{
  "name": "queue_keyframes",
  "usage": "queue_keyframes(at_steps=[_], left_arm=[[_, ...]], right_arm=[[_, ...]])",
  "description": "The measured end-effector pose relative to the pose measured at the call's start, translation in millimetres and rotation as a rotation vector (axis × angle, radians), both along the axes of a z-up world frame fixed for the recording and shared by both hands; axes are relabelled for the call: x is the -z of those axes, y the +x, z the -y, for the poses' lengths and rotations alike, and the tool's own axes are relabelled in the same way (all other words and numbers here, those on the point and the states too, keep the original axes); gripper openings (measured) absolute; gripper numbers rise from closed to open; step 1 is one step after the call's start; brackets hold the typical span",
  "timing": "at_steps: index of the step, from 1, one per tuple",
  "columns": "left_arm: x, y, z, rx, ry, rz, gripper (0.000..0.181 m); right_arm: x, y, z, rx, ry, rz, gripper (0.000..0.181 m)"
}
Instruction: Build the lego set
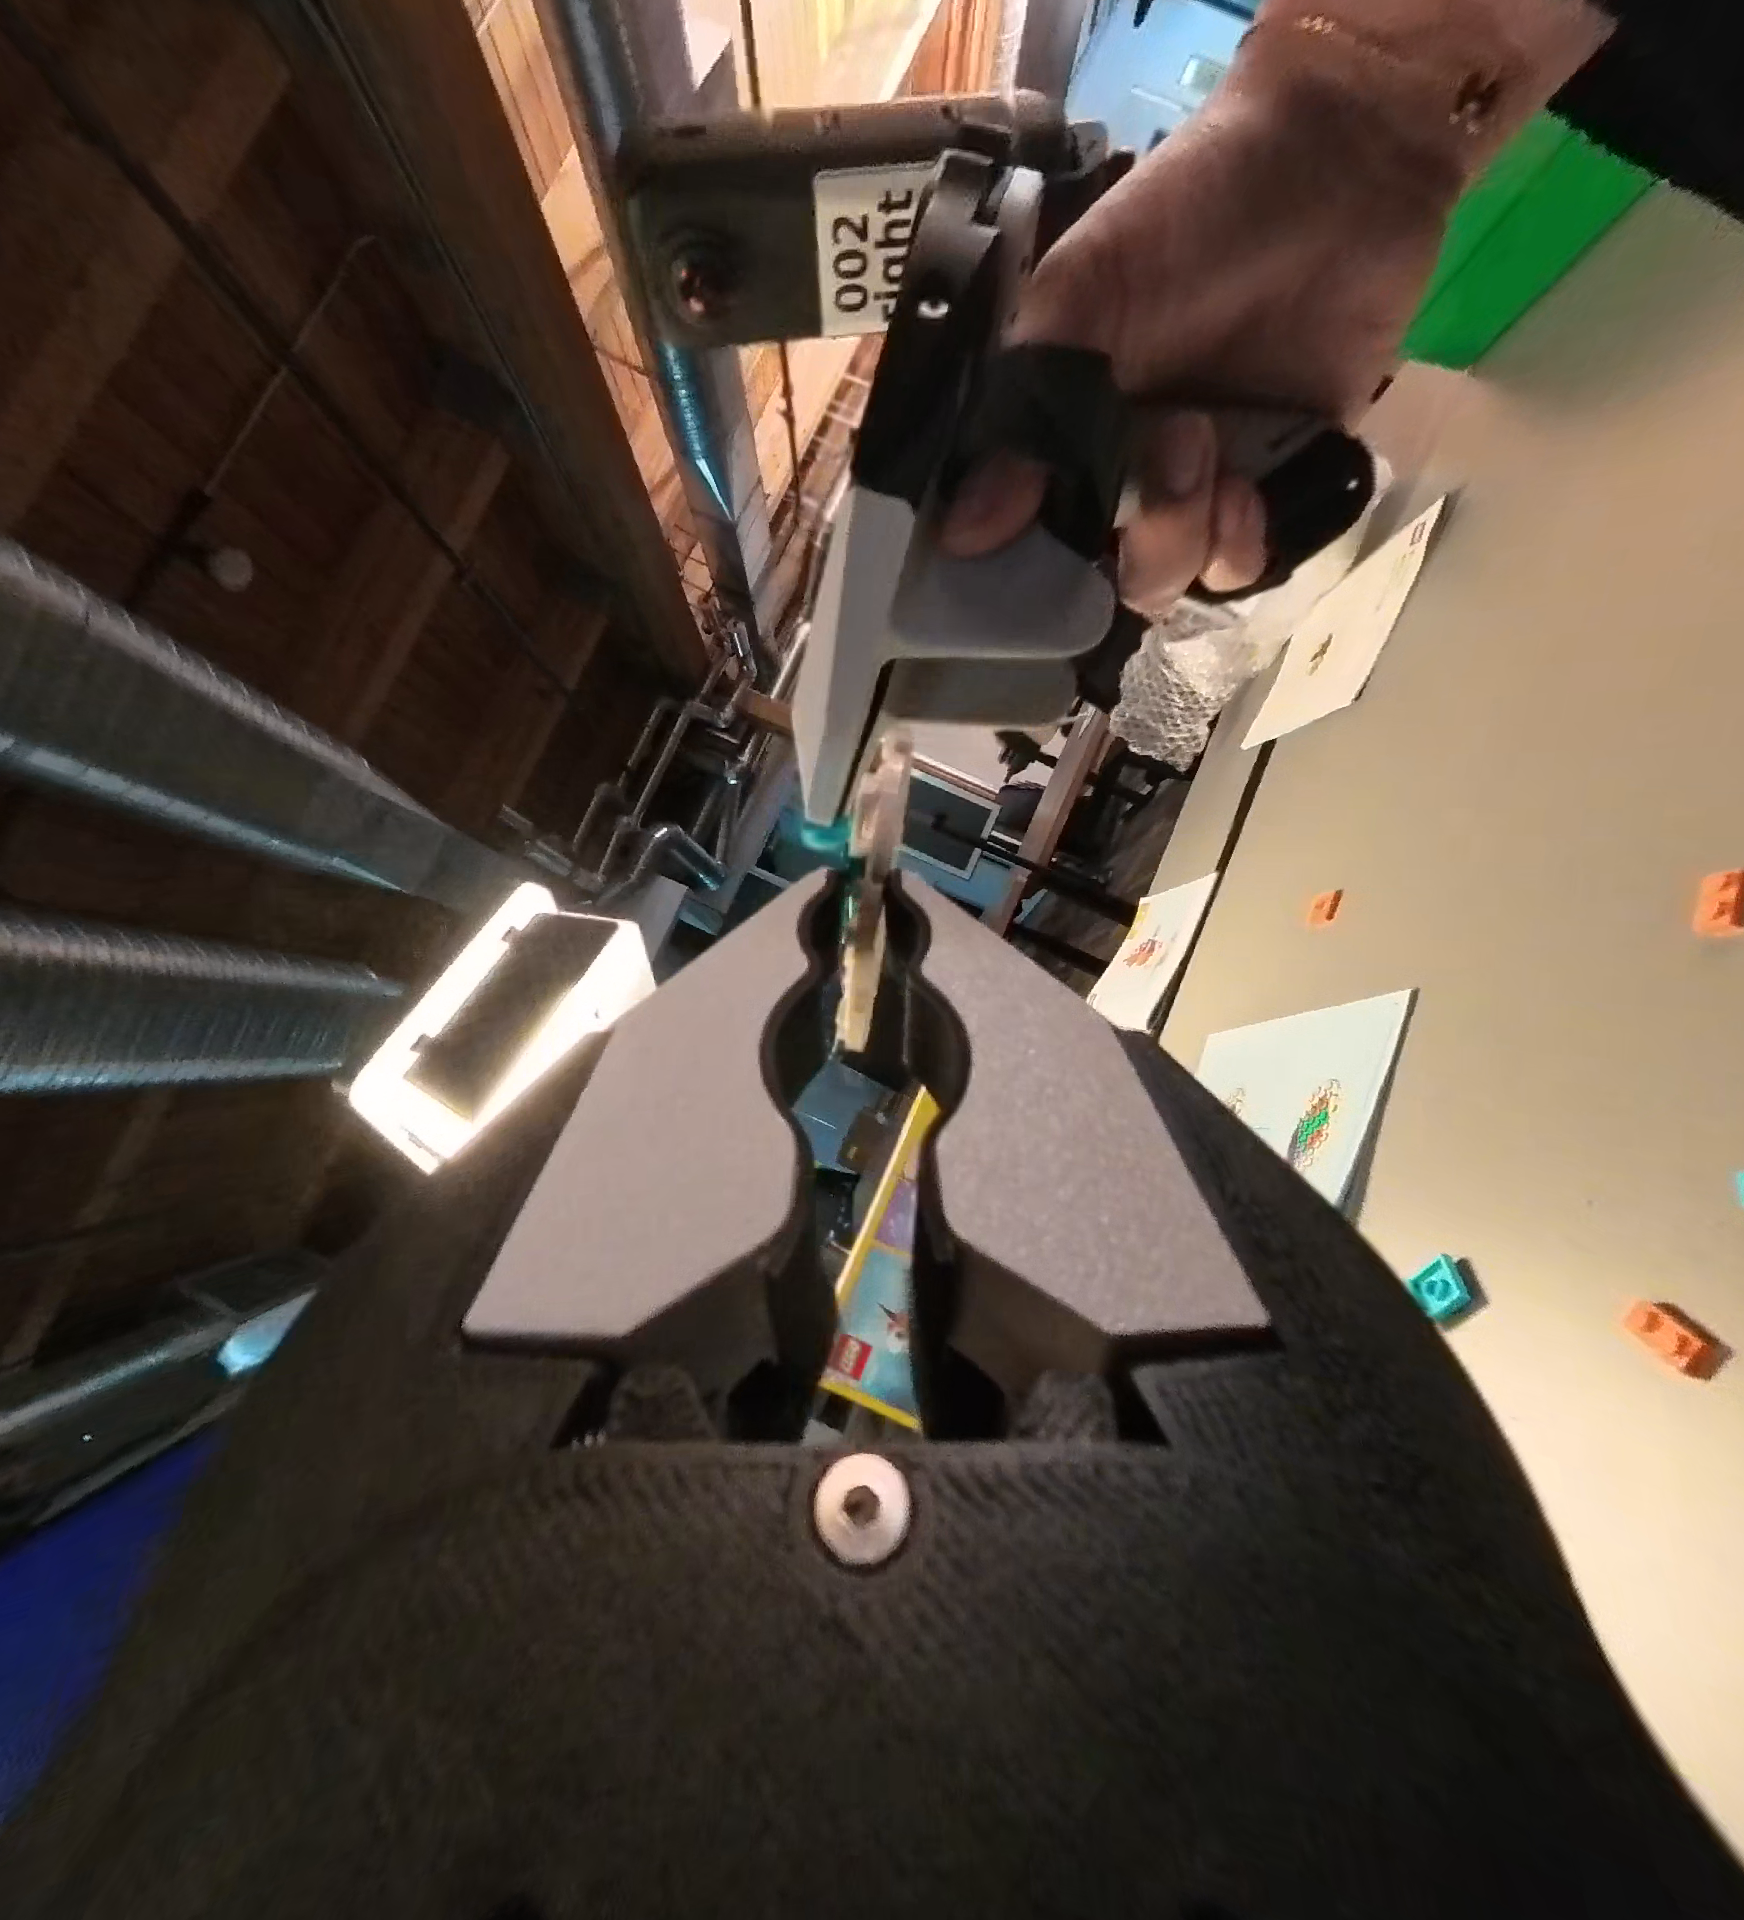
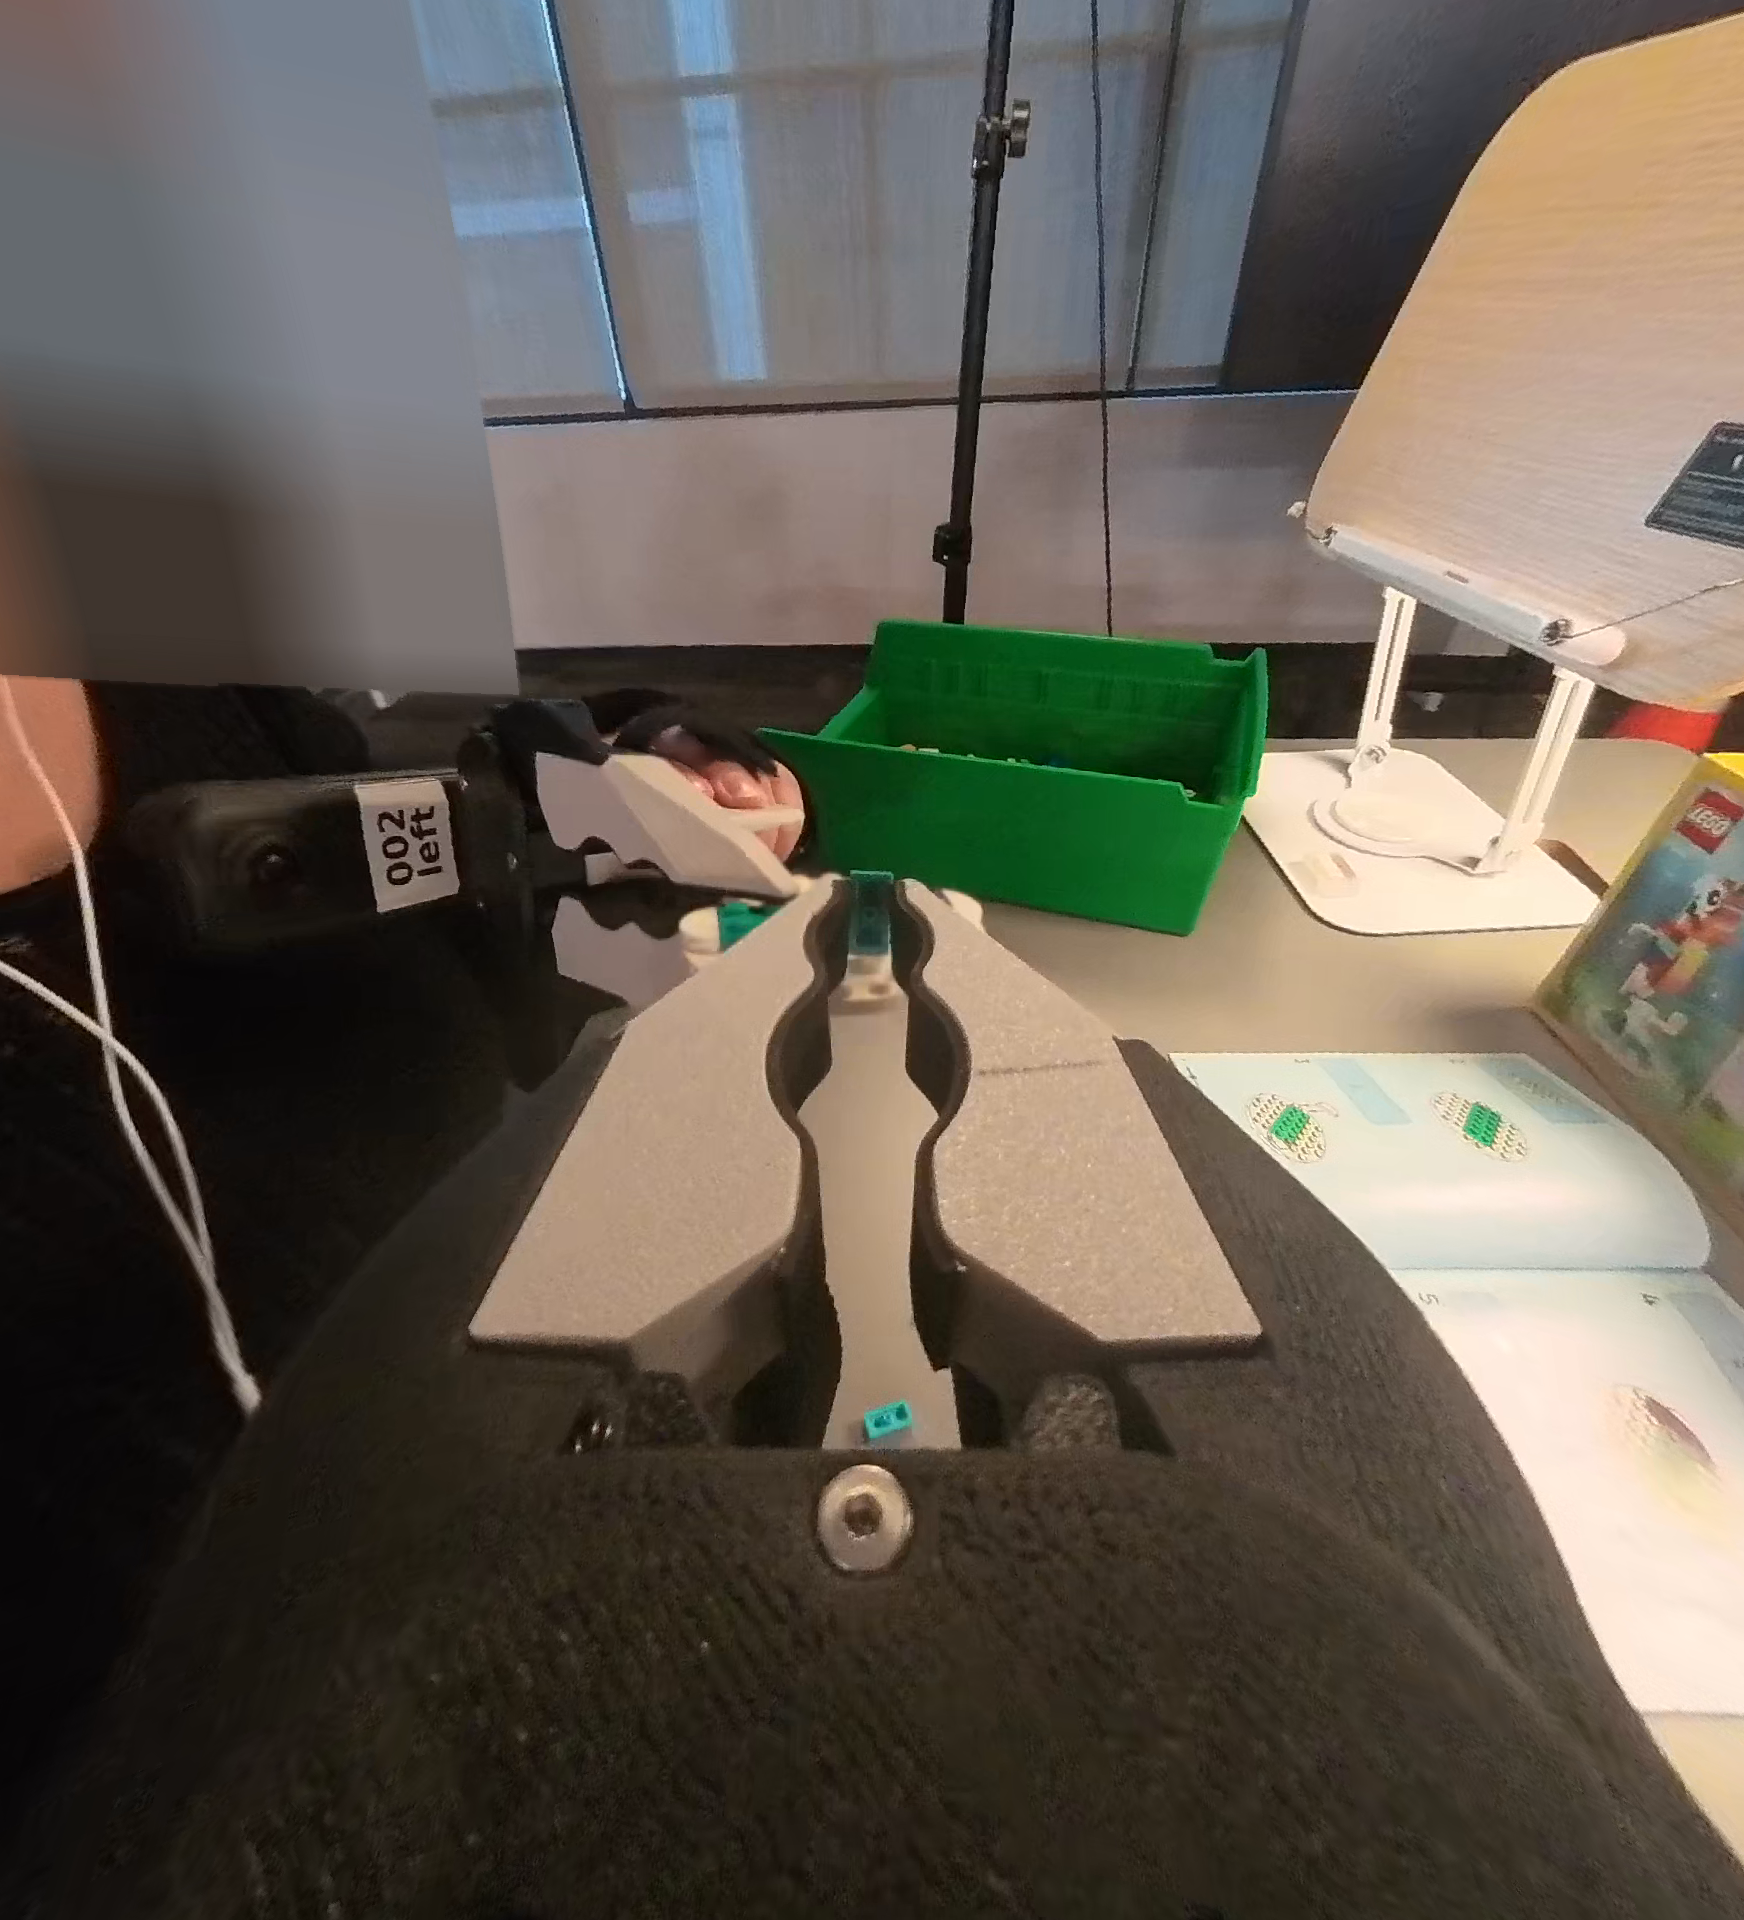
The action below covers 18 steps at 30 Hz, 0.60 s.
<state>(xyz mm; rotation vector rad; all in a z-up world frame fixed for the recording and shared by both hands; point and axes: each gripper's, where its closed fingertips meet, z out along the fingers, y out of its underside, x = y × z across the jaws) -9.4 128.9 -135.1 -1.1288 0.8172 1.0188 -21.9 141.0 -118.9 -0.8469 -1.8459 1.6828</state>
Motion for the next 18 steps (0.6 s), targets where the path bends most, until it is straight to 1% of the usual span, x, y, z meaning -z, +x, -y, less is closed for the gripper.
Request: queue_keyframes(at_steps=[8, 13, 18], left_arm=[[4.8, 3.9, 0.0, -0.002, -0.003, -0.010, 0.006], [5.2, 3.5, 0.5, -0.002, -0.003, -0.005, 0.006], [3.0, -0.2, 2.0, 0.001, 0.004, 0.047, 0.006]], right_arm=[[5.1, 9.4, -5.6, 0.007, 0.091, 0.008, 0.006], [3.3, 11.9, -9.9, 0.016, 0.068, 0.007, 0.006], [3.0, 14.0, -13.4, 0.018, 0.010, 0.002, 0.006]])
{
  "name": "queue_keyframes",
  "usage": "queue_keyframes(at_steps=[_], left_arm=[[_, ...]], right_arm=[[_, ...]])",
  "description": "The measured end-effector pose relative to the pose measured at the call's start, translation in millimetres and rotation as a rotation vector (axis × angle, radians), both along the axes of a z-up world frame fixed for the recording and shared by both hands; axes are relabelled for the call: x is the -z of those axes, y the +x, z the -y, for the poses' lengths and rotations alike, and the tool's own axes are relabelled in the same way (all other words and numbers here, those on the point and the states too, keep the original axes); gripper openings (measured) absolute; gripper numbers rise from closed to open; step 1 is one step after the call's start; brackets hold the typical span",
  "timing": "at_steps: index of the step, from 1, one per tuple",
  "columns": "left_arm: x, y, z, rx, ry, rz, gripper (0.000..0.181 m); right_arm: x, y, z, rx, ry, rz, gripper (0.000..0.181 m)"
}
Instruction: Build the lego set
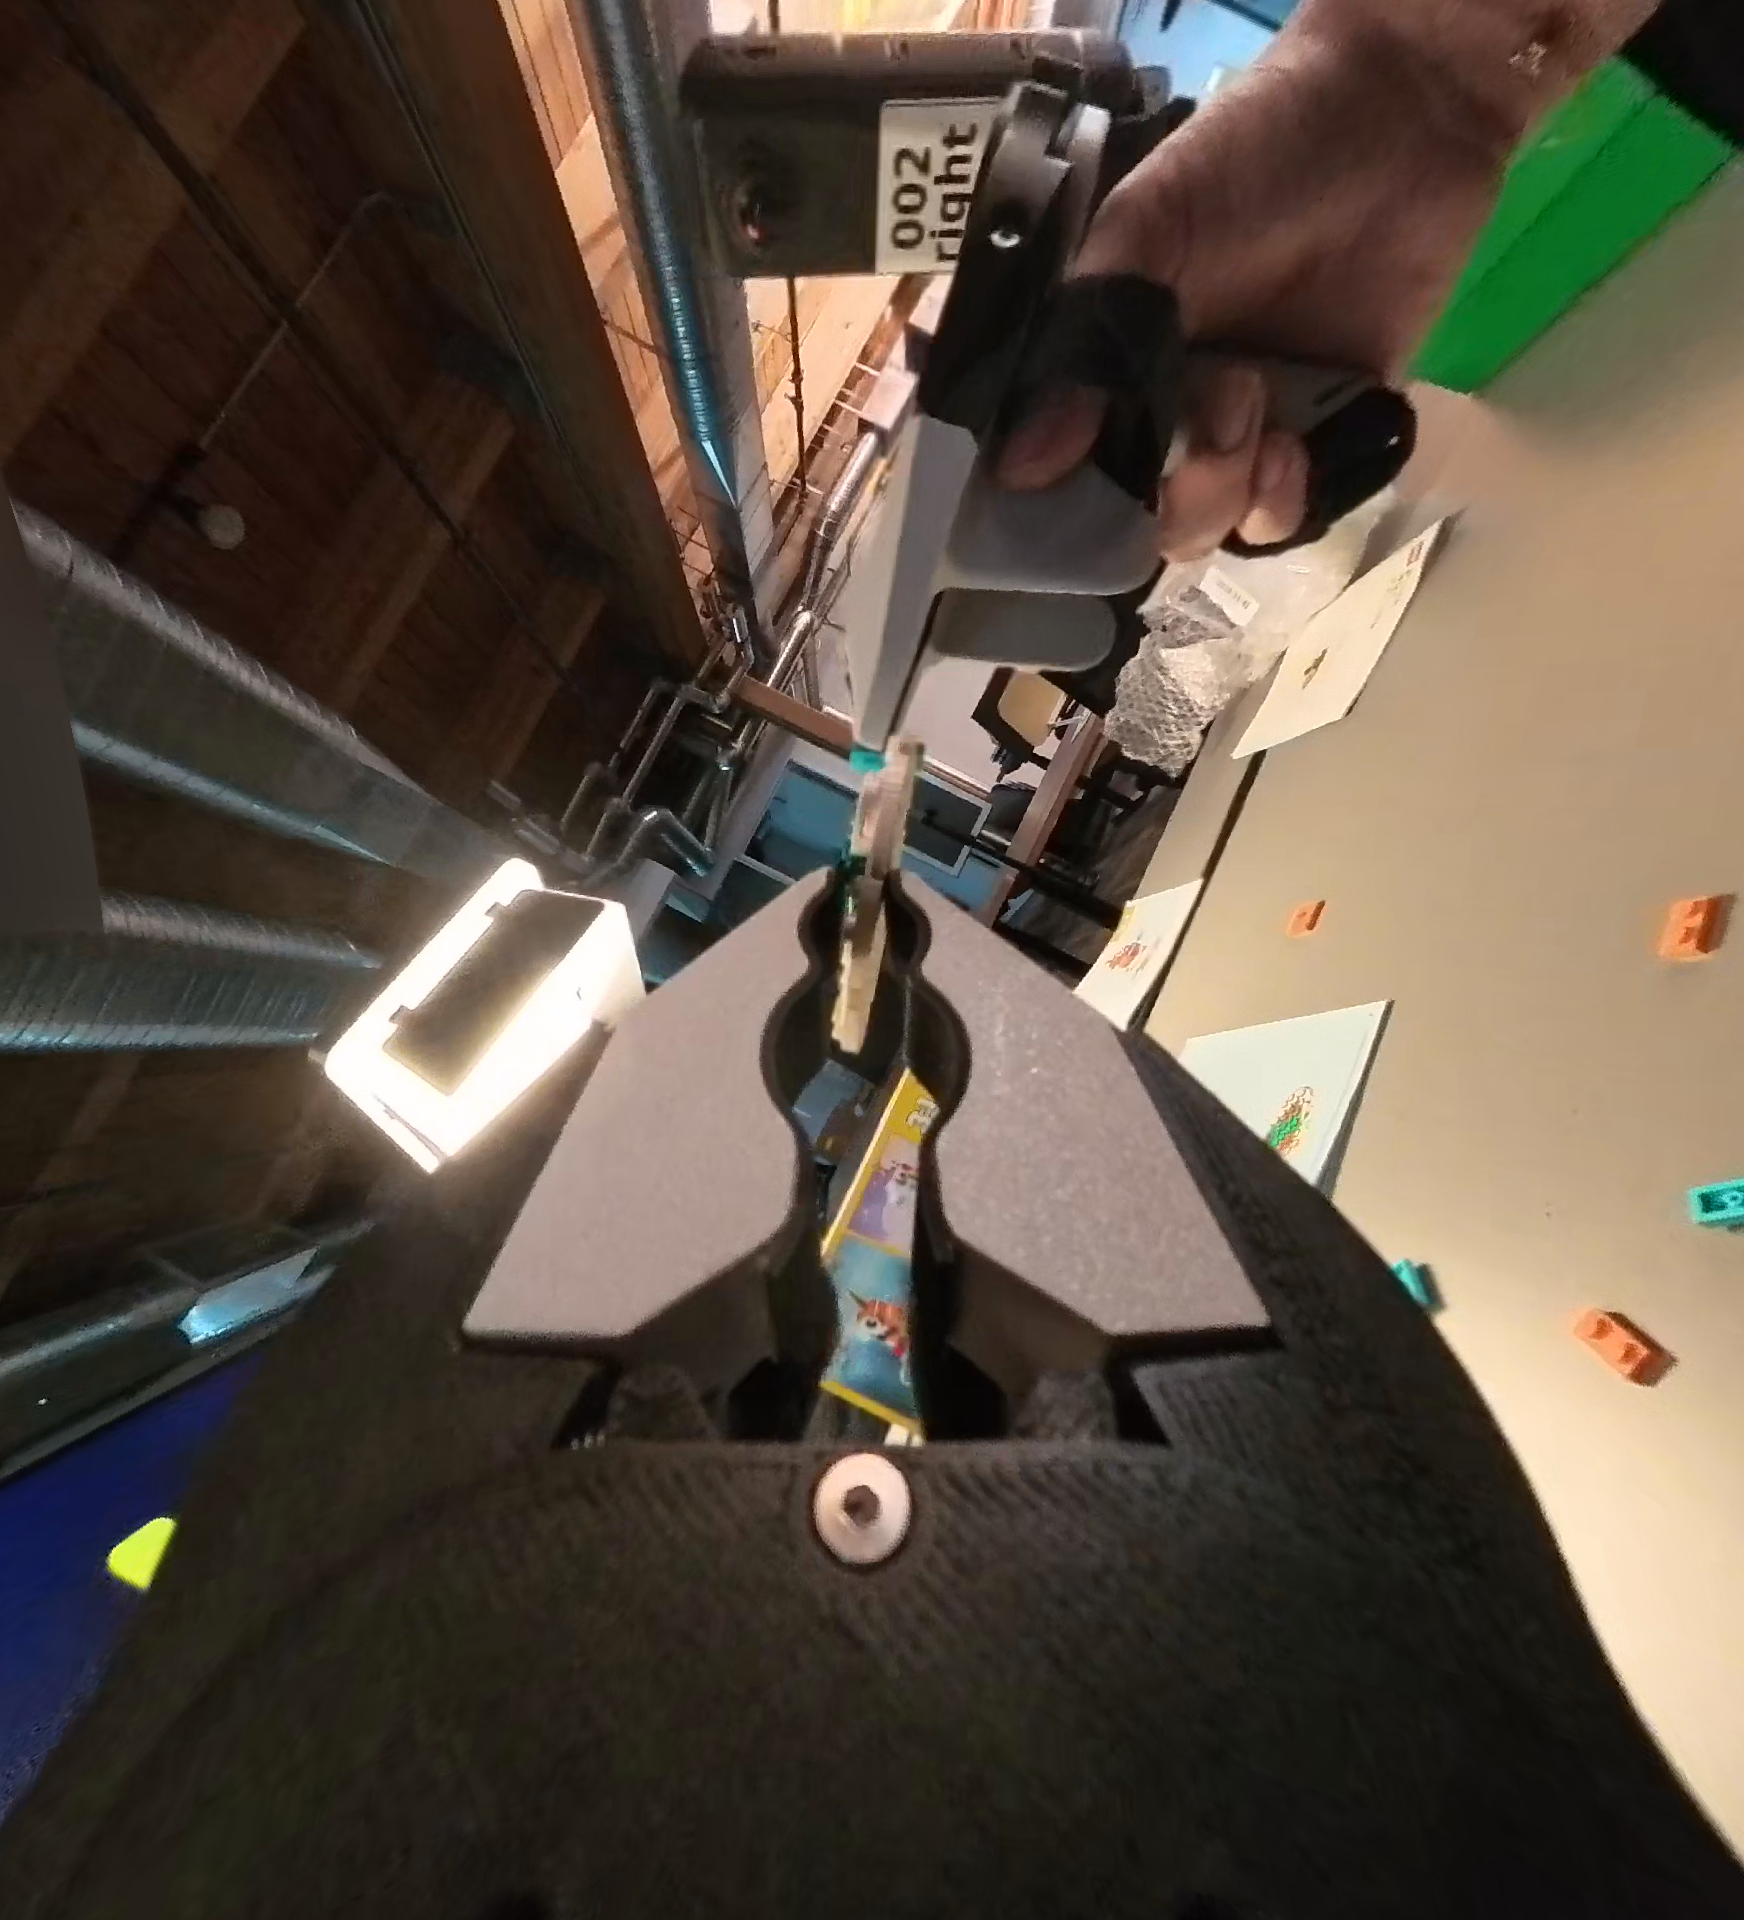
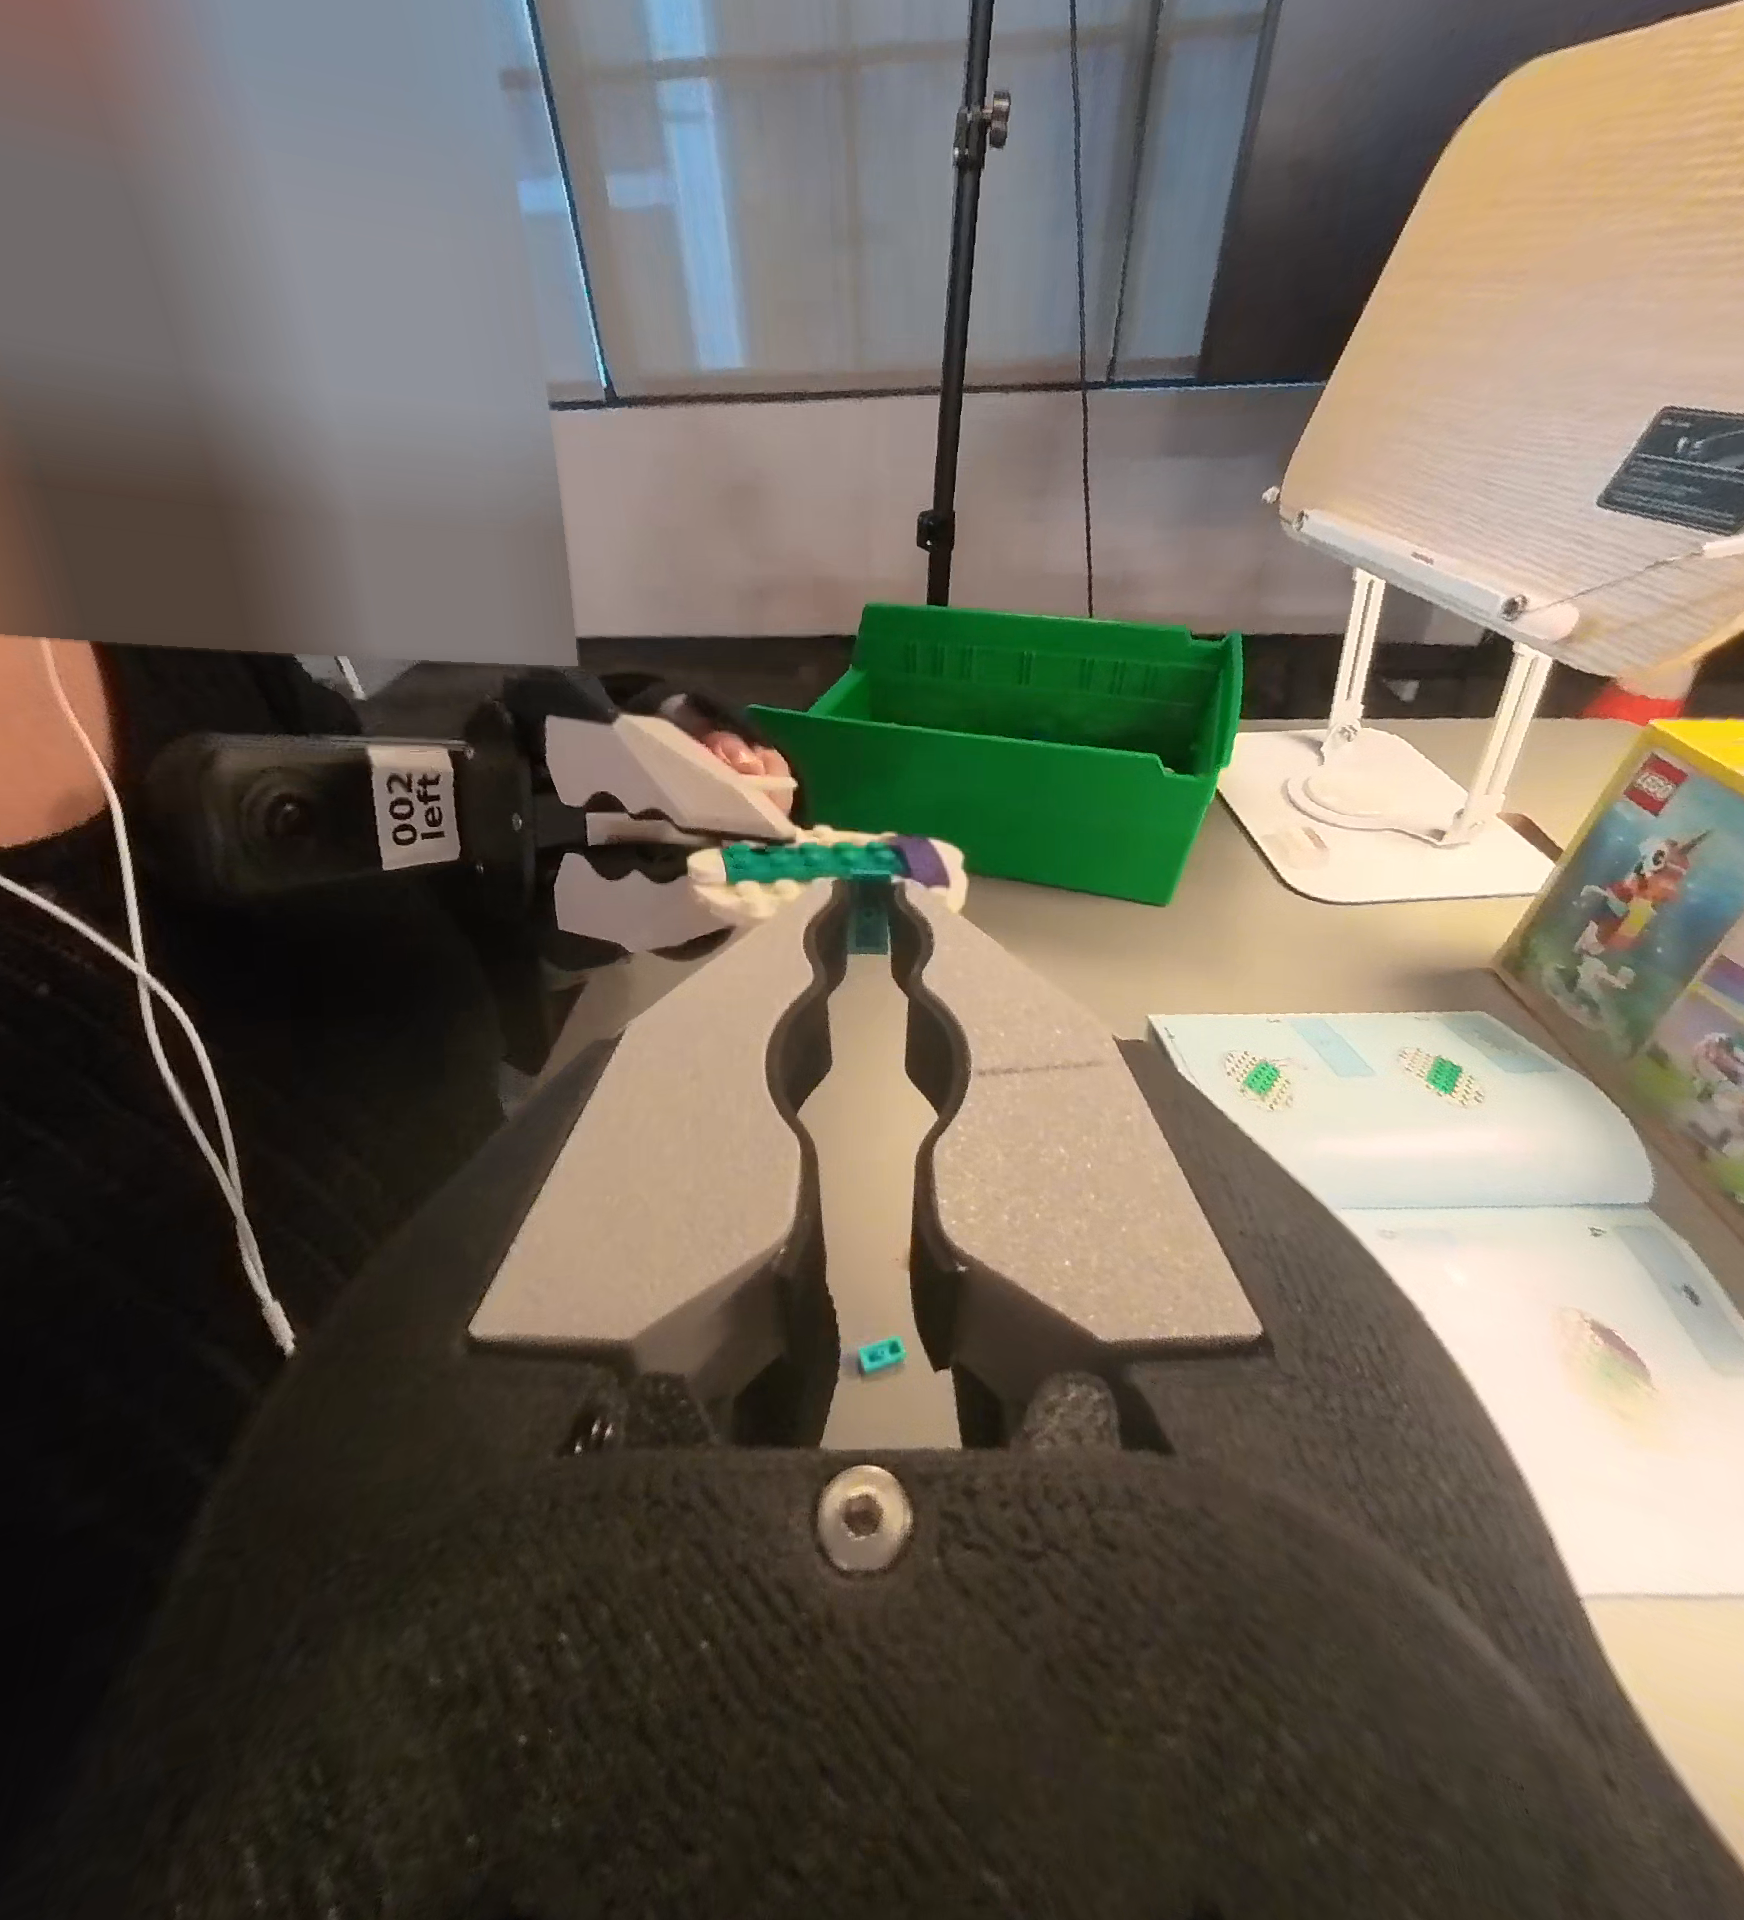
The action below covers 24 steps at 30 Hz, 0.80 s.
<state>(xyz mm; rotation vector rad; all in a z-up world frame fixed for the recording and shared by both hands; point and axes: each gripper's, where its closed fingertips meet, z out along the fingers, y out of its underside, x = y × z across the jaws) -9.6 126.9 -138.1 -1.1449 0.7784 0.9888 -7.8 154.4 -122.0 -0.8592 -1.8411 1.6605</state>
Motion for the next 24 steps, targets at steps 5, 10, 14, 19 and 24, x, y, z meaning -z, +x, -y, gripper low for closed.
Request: queue_keyframes(at_steps=[5, 10, 14, 19, 24], left_arm=[[26.9, -13.4, -8.8, -0.081, -0.112, -0.065, 0.006], [81.2, -28.4, -14.5, -0.128, -0.292, -0.094, 0.007], [97.2, -33.9, -14.2, -0.131, -0.322, -0.039, 0.007], [103.1, -40.9, -12.1, -0.132, -0.347, 0.005, 0.007], [114.1, -26.0, 1.0, -0.027, -0.390, -0.002, 0.007]], right_arm=[[43.2, -3.1, -24.1, 0.110, -0.006, 0.193, 0.006], [149.0, 15.8, -42.2, 0.197, 0.152, 0.526, 0.006], [179.8, 25.2, -27.4, 0.139, 0.146, 0.580, 0.006], [190.6, 20.1, 2.8, 0.051, 0.224, 0.480, 0.006], [113.5, -6.9, 12.0, 0.087, -0.172, 0.174, 0.006]])
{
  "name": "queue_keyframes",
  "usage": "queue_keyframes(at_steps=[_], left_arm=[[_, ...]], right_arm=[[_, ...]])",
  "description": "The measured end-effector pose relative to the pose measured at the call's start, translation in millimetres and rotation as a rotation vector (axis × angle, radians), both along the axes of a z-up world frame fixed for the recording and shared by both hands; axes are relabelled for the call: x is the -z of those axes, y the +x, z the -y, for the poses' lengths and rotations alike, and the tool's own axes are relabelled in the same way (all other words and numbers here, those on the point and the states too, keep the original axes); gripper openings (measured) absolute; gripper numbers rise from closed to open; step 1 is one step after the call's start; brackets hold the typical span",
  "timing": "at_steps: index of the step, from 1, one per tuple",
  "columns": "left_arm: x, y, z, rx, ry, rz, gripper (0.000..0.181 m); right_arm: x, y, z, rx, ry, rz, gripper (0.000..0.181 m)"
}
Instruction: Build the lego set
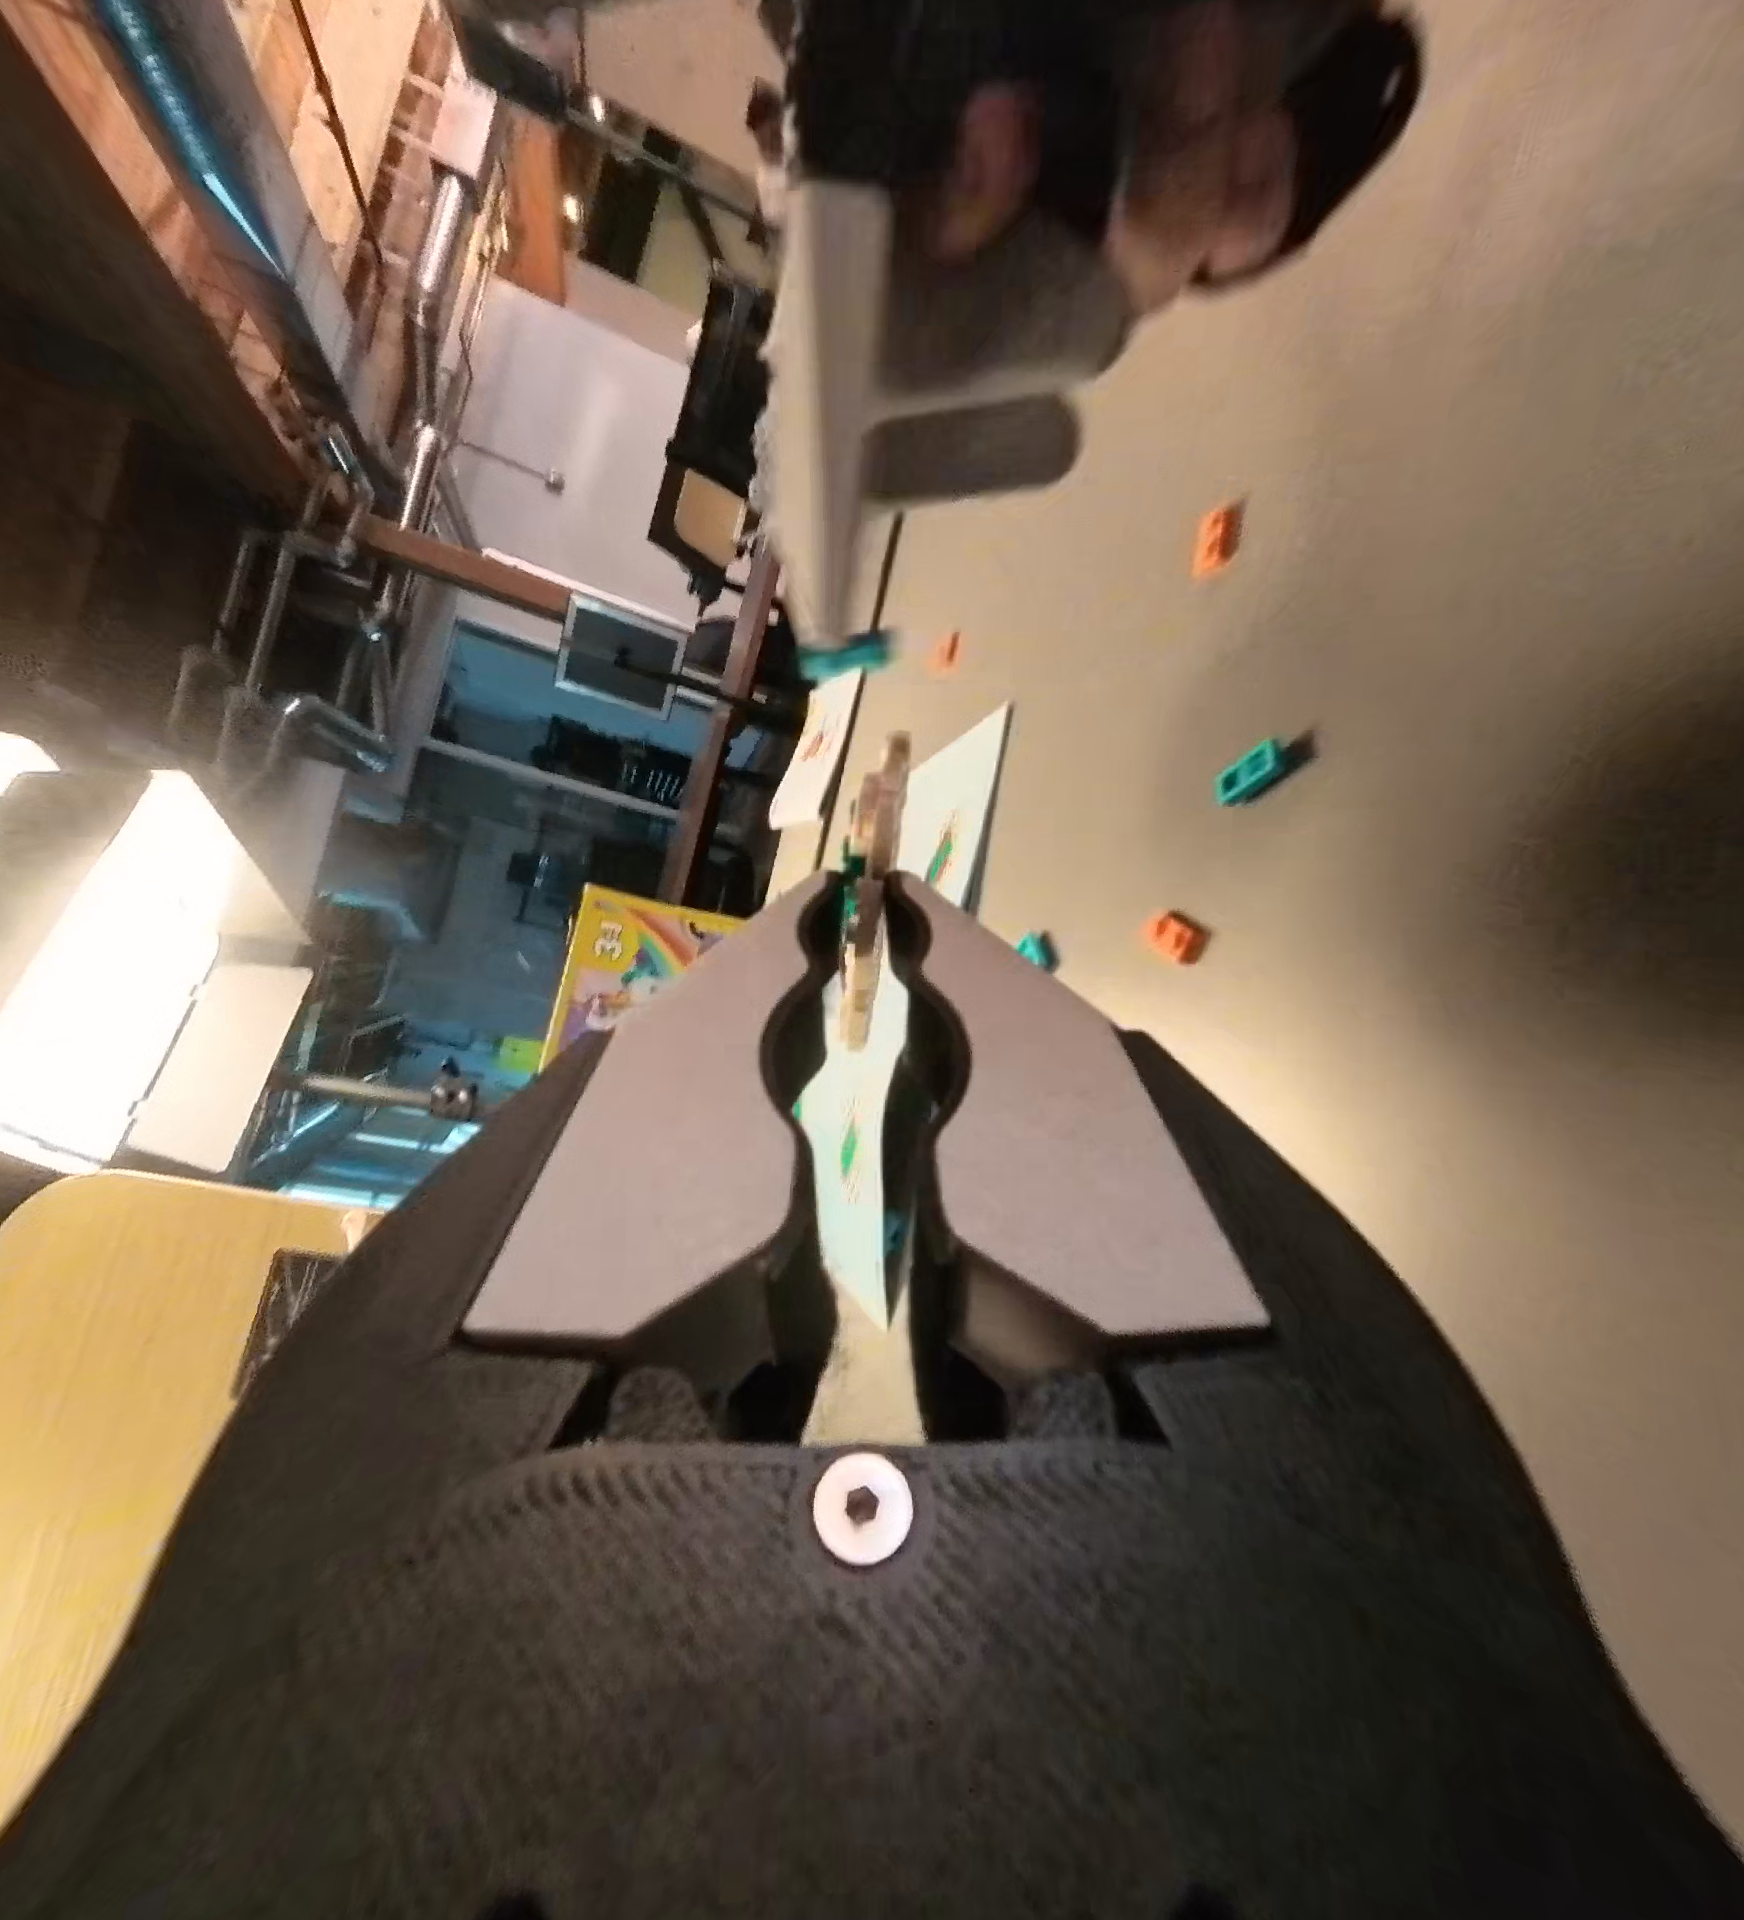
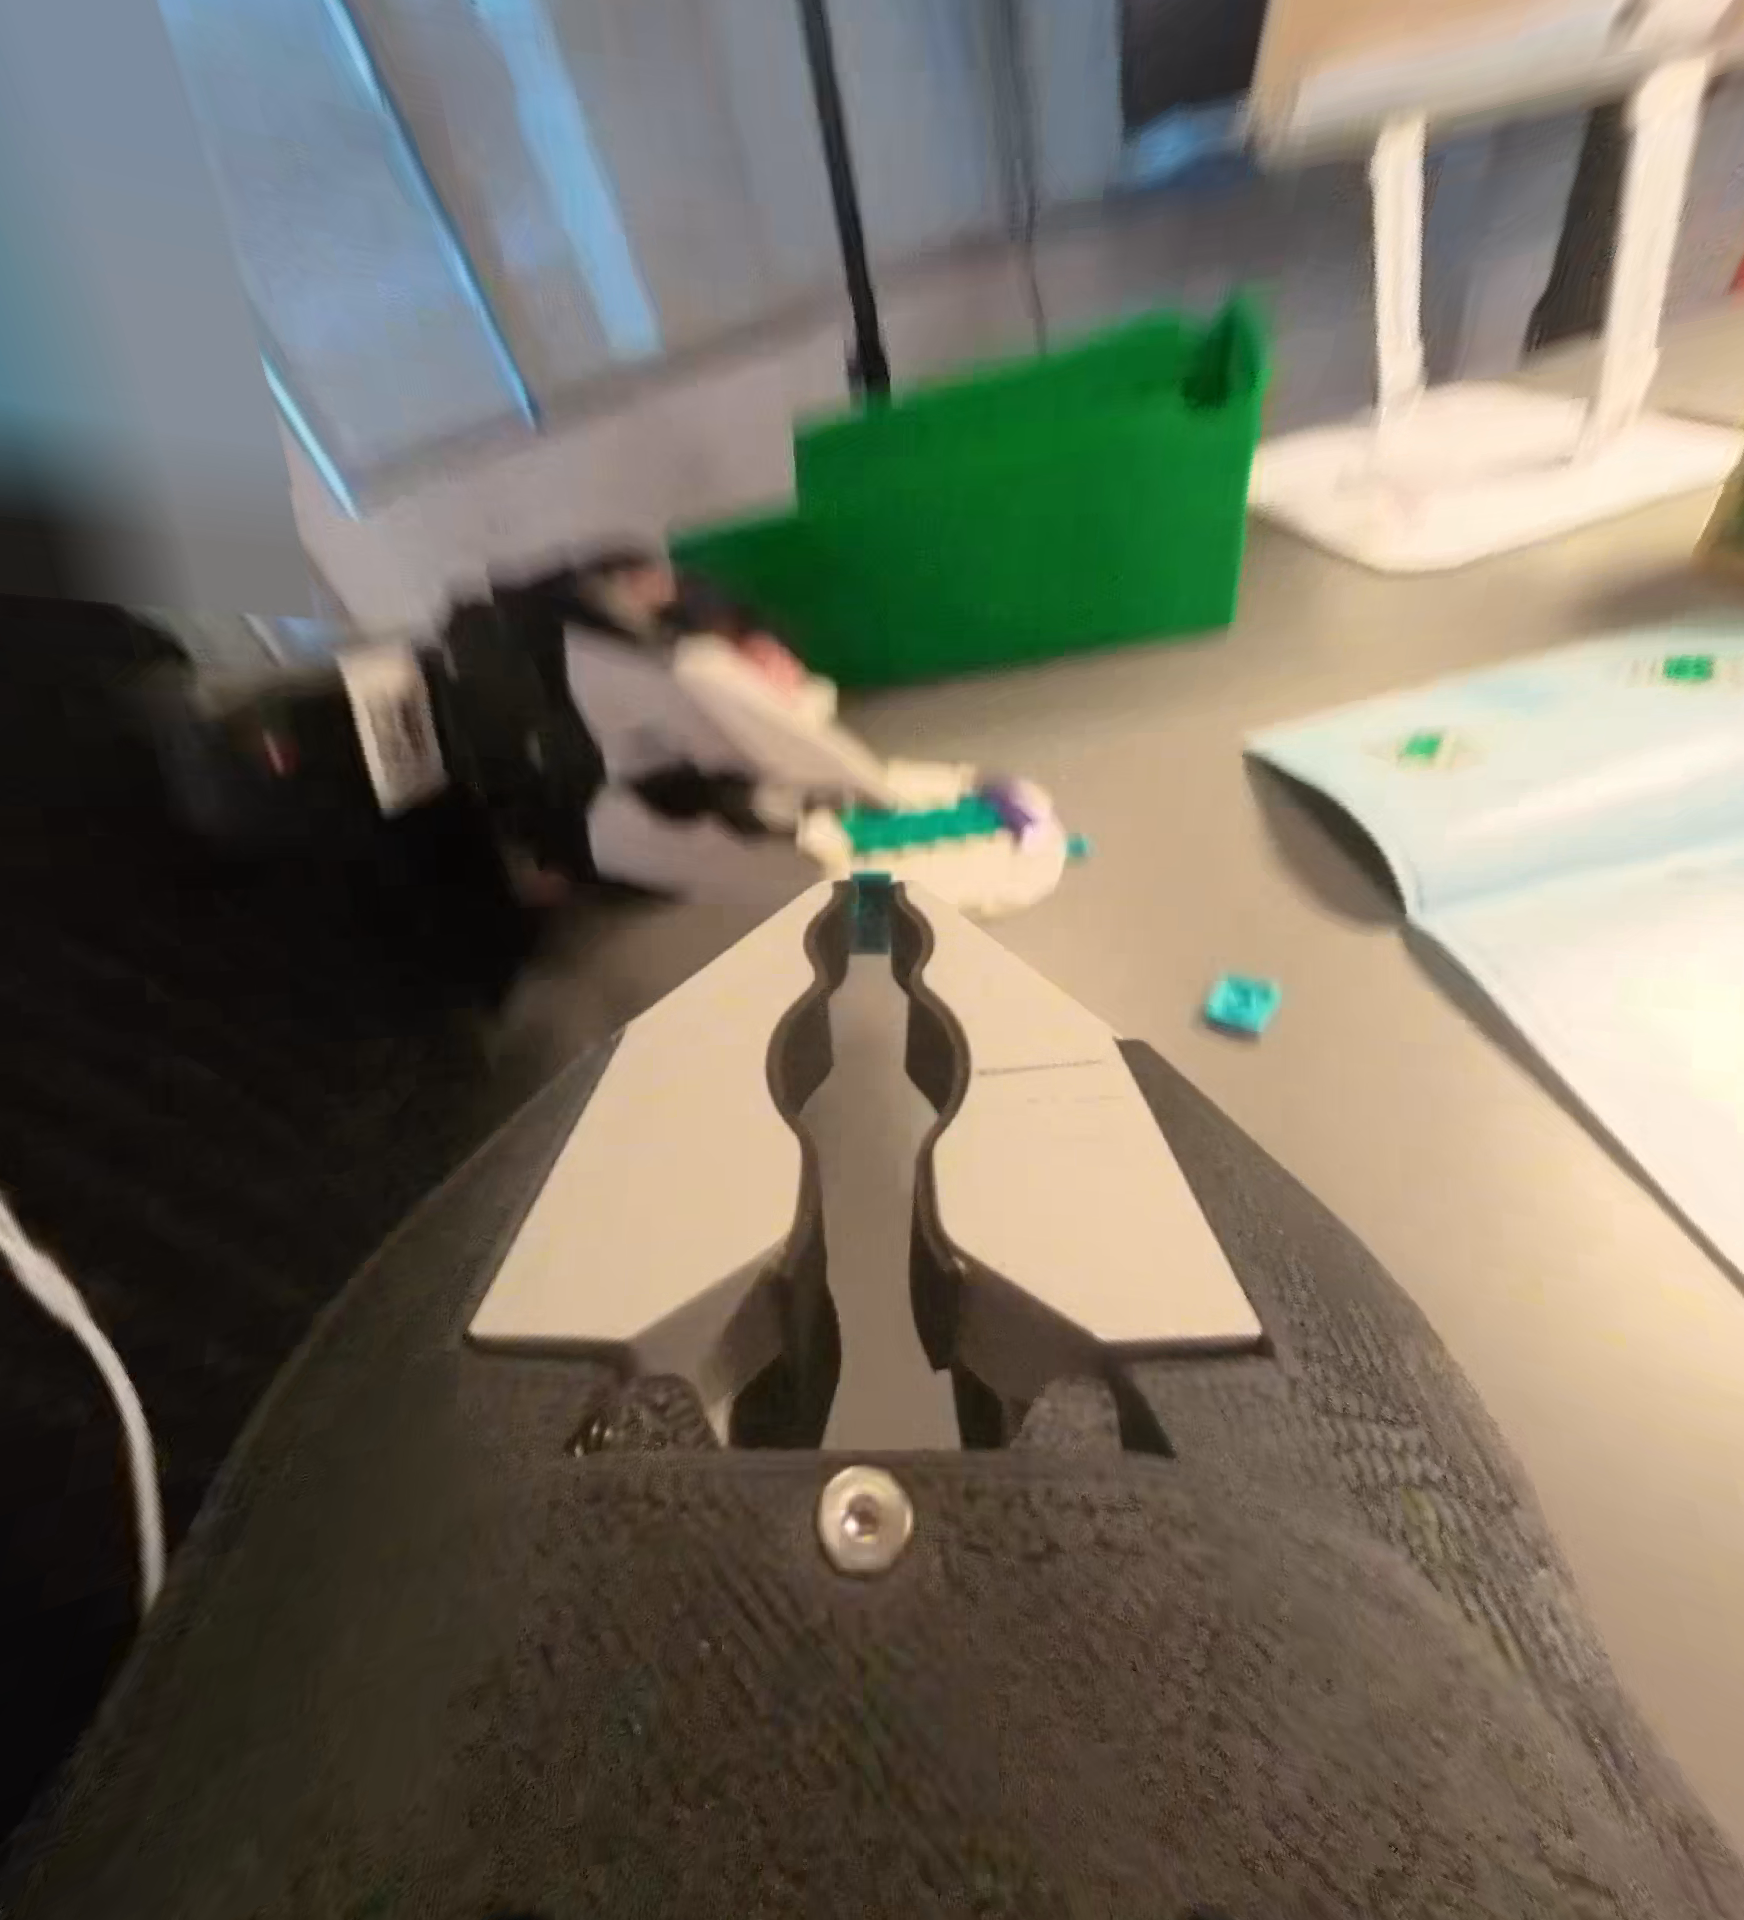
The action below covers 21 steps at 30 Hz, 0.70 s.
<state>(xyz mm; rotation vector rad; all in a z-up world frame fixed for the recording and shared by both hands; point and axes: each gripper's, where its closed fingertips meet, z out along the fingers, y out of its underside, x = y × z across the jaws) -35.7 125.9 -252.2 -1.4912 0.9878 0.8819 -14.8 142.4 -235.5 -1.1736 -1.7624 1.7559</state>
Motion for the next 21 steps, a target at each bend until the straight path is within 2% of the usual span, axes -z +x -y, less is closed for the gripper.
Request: queue_keyframes(at_steps=[3, 6, 17, 21], left_arm=[[-18.2, 12.5, -0.3, 0.029, 0.084, 0.029, 0.007], [-38.4, 16.3, -1.6, 0.026, 0.174, 0.071, 0.007], [-56.7, 13.8, 1.6, 0.014, 0.274, 0.161, 0.007], [-53.9, 20.6, 2.6, 0.051, 0.262, 0.093, 0.007]], right_arm=[[-31.6, -8.4, 1.0, 0.006, -0.224, -0.106, 0.006], [-40.6, -11.4, 3.8, -0.007, -0.283, -0.160, 0.006], [-55.5, -1.9, -2.0, -0.023, -0.301, -0.267, 0.005], [-53.3, -1.8, -0.9, -0.046, -0.230, -0.241, 0.005]])
